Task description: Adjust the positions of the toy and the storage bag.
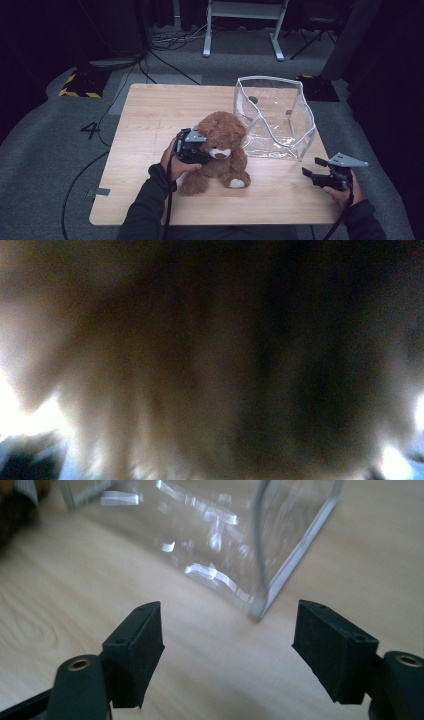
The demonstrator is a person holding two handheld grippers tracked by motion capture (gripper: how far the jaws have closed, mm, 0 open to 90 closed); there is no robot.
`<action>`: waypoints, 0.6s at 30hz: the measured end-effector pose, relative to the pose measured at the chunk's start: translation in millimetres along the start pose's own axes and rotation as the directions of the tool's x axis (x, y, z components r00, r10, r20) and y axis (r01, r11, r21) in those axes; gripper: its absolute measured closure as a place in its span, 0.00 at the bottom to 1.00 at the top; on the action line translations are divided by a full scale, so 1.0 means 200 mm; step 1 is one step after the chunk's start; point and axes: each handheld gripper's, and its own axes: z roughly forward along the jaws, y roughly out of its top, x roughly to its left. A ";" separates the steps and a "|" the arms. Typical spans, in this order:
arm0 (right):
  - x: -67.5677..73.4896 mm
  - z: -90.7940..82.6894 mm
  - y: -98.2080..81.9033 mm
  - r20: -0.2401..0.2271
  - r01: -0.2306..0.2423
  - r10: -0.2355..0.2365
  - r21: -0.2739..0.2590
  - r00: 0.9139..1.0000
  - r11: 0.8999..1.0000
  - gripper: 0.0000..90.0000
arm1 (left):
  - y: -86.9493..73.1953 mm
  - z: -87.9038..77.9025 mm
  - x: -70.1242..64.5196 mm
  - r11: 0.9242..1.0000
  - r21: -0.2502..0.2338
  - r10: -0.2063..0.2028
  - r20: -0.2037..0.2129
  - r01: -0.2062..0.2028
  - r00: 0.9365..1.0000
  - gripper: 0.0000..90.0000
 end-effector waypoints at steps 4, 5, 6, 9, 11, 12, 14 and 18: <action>-0.04 -0.11 0.13 0.030 -0.006 0.009 -0.090 0.999 0.996 0.35 | -0.07 -0.07 0.01 1.000 -0.023 -0.008 -0.026 0.007 1.000 0.46; -0.05 -0.12 0.16 0.036 -0.006 0.010 -0.102 0.999 0.995 0.35 | -0.08 -0.09 0.00 1.000 -0.021 -0.007 -0.030 0.006 1.000 0.46; -0.06 -0.14 0.18 0.044 -0.005 0.010 -0.114 0.999 0.993 0.35 | -0.09 -0.10 0.00 1.000 -0.020 -0.007 -0.036 0.007 0.999 0.46; -0.07 -0.21 0.31 0.084 0.019 -0.006 -0.155 0.996 0.988 0.35 | -0.13 -0.15 0.00 1.000 -0.017 -0.013 -0.063 0.012 0.998 0.46; -0.07 -0.24 0.38 0.112 0.038 -0.018 -0.179 0.994 0.983 0.37 | -0.15 -0.18 0.00 1.000 -0.023 -0.022 -0.075 0.021 0.997 0.45; -0.07 -0.26 0.42 0.115 0.039 -0.017 -0.194 0.993 0.980 0.37 | -0.16 -0.19 0.00 0.999 -0.025 -0.027 -0.082 0.025 0.996 0.45; -0.08 -0.28 0.49 0.098 0.024 -0.003 -0.221 0.995 0.975 0.37 | -0.18 -0.21 -0.01 0.999 -0.027 -0.029 -0.095 0.026 0.995 0.45; -0.08 -0.32 0.62 0.106 0.028 -0.003 -0.238 0.994 0.971 0.37 | -0.23 -0.25 -0.02 0.998 -0.046 -0.041 -0.120 0.035 0.992 0.45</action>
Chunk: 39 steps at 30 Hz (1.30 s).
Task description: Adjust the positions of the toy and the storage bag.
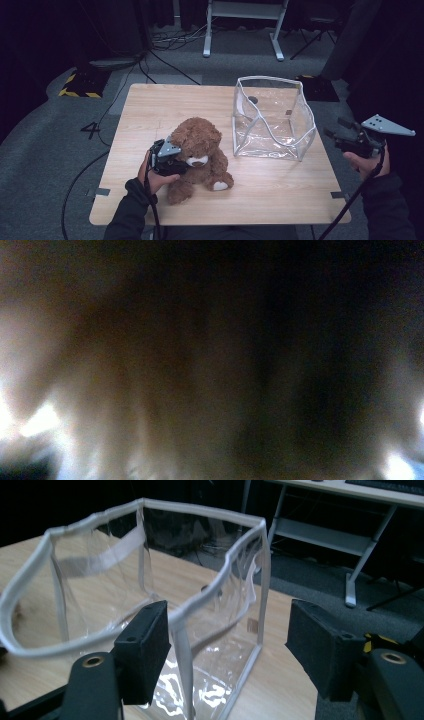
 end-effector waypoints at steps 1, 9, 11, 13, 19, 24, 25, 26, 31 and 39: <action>0.00 0.00 0.02 -0.007 0.002 -0.002 -0.001 1.000 1.000 0.37 | -0.01 -0.01 0.00 1.000 -0.004 0.002 -0.006 -0.002 1.000 0.45; 0.08 0.11 0.14 -0.032 0.047 -0.045 0.052 0.998 0.998 0.36 | -0.09 -0.08 0.01 1.000 -0.024 0.006 -0.052 -0.008 0.999 0.45; 0.10 0.14 0.13 -0.022 0.052 -0.051 0.077 0.998 0.996 0.37 | -0.11 -0.10 0.02 1.000 -0.031 0.003 -0.067 -0.005 0.998 0.45; 0.11 0.18 0.13 -0.024 0.042 -0.040 0.110 0.999 0.993 0.40 | -0.13 -0.11 0.02 0.999 -0.044 -0.024 -0.055 0.022 0.998 0.45; 0.09 0.29 0.11 -0.031 -0.047 0.057 0.249 0.998 0.967 0.52 | -0.16 -0.15 0.04 0.998 -0.056 -0.028 -0.084 0.023 0.996 0.44; 0.11 0.34 0.12 -0.020 -0.030 0.038 0.302 0.999 0.953 0.76 | -0.19 -0.16 0.05 0.996 -0.071 -0.054 -0.068 0.049 0.996 0.44; 0.11 0.35 0.12 -0.017 -0.032 0.039 0.308 0.999 0.951 0.81 | -0.19 -0.16 0.05 0.996 -0.073 -0.059 -0.064 0.054 0.996 0.44; 0.12 0.38 0.13 -0.017 -0.028 0.035 0.315 0.999 0.949 0.94 | -0.19 -0.16 0.05 0.996 -0.075 -0.059 -0.064 0.054 0.996 0.44; 0.18 0.42 0.15 -0.043 0.008 0.008 0.343 0.999 0.939 0.94 | -0.19 -0.16 0.05 0.996 -0.074 -0.056 -0.066 0.051 0.996 0.44; 0.31 0.43 0.16 -0.100 0.058 -0.026 0.324 0.995 0.944 0.95 | -0.22 -0.19 0.07 0.993 -0.089 -0.084 -0.077 0.077 0.993 0.44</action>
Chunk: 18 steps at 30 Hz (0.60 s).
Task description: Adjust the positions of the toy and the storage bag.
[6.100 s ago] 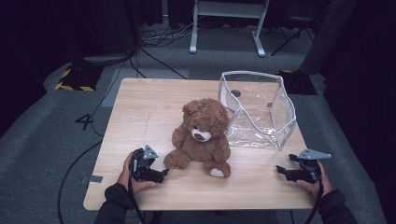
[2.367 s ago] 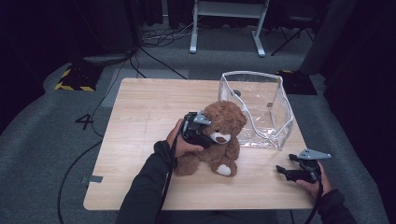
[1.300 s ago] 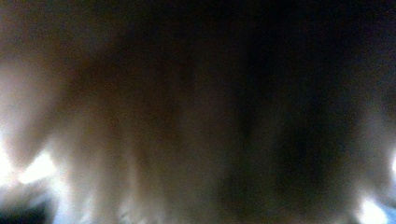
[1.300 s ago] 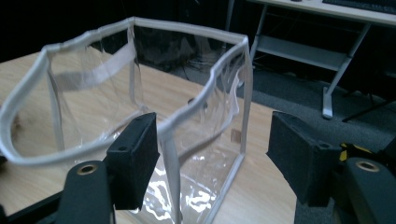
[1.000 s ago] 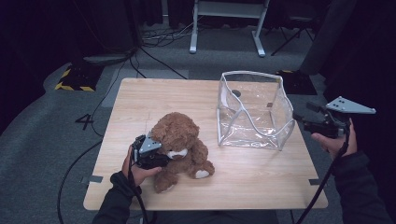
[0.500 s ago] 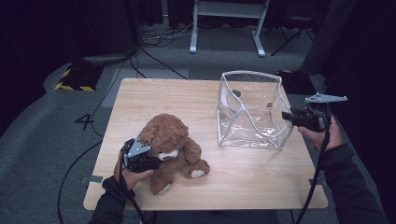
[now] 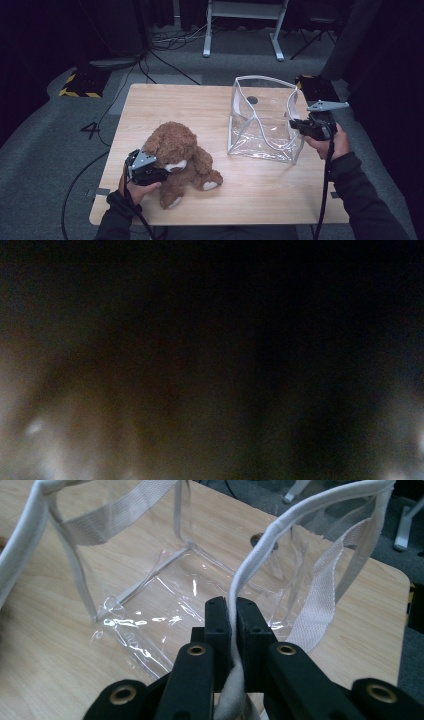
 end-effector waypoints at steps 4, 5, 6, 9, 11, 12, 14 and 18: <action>0.09 0.00 0.01 -0.035 0.038 -0.038 -0.012 0.999 0.999 0.95 | -0.01 -0.02 0.01 1.000 -0.002 -0.006 -0.007 0.006 1.000 0.44; 0.11 0.00 0.01 -0.046 0.048 -0.049 -0.015 0.998 0.999 0.95 | -0.02 -0.02 0.02 1.000 -0.007 -0.011 -0.008 0.011 1.000 0.44; 0.12 0.00 0.01 -0.055 0.058 -0.059 -0.018 0.997 0.998 0.95 | -0.02 -0.02 0.02 1.000 -0.008 -0.015 -0.008 0.015 1.000 0.44; 0.20 -0.04 -0.01 -0.093 0.108 -0.111 -0.034 0.989 0.994 0.95 | -0.02 -0.03 0.03 1.000 -0.011 -0.021 -0.008 0.021 1.000 0.44; 0.21 -0.05 -0.01 -0.107 0.116 -0.120 -0.037 0.987 0.993 0.95 | -0.02 -0.03 0.03 1.000 -0.010 -0.020 -0.009 0.020 1.000 0.44; 0.22 -0.06 -0.02 -0.113 0.125 -0.129 -0.042 0.985 0.991 0.95 | -0.02 -0.03 0.03 1.000 -0.009 -0.019 -0.010 0.019 1.000 0.44; 0.22 -0.08 -0.04 -0.124 0.131 -0.136 -0.048 0.983 0.990 0.95 | -0.02 -0.03 0.02 1.000 -0.009 -0.019 -0.012 0.019 1.000 0.44; 0.20 -0.13 -0.08 -0.135 0.132 -0.139 -0.061 0.981 0.989 0.95 | -0.02 -0.02 0.02 1.000 -0.008 -0.018 -0.014 0.018 1.000 0.44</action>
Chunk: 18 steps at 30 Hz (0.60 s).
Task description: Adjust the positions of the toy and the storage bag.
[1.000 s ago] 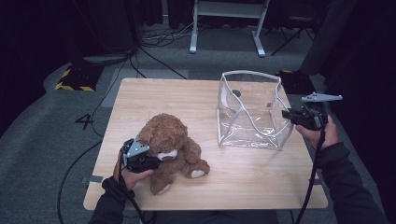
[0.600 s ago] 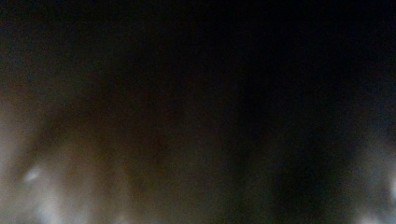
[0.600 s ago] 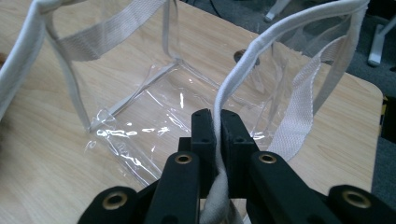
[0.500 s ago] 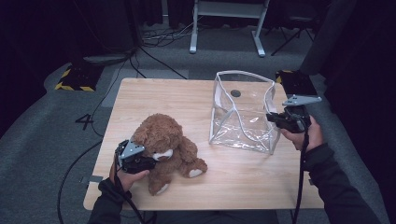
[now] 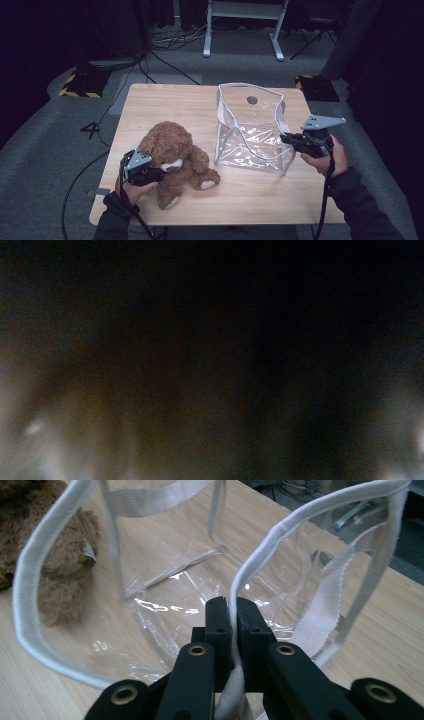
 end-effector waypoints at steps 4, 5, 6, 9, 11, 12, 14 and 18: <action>-0.01 -0.04 -0.04 -0.018 -0.017 0.017 -0.013 1.000 1.000 0.95 | 0.00 0.00 0.00 1.000 -0.001 -0.001 0.000 0.001 1.000 0.44; -0.01 -0.05 -0.05 -0.020 -0.021 0.021 -0.011 1.000 1.000 0.95 | 0.00 0.01 0.00 1.000 -0.001 -0.002 -0.001 0.002 1.000 0.44; -0.01 -0.05 -0.05 -0.020 -0.024 0.023 -0.015 1.000 1.000 0.95 | 0.00 0.01 0.00 1.000 -0.001 -0.001 -0.002 0.001 1.000 0.44; 0.00 -0.07 -0.07 -0.031 -0.032 0.031 -0.031 0.999 0.999 0.88 | 0.01 0.01 -0.01 1.000 0.001 0.003 -0.006 -0.003 1.000 0.44; -0.01 -0.09 -0.08 -0.001 -0.039 0.039 -0.058 0.999 0.998 0.76 | 0.00 0.01 -0.01 1.000 -0.002 0.001 -0.008 -0.001 1.000 0.44; -0.01 -0.09 -0.08 -0.001 -0.039 0.039 -0.058 0.999 0.998 0.76 | 0.00 0.01 -0.01 1.000 -0.002 0.001 -0.008 -0.001 1.000 0.44; -0.02 -0.13 -0.09 -0.014 -0.042 0.041 -0.122 0.999 0.992 0.65 | 0.00 0.01 -0.01 1.000 -0.005 -0.001 -0.008 0.001 1.000 0.44; -0.04 -0.22 -0.11 -0.009 -0.046 0.045 -0.183 0.999 0.982 0.52 | 0.00 0.01 -0.01 1.000 -0.008 -0.004 -0.007 0.004 1.000 0.44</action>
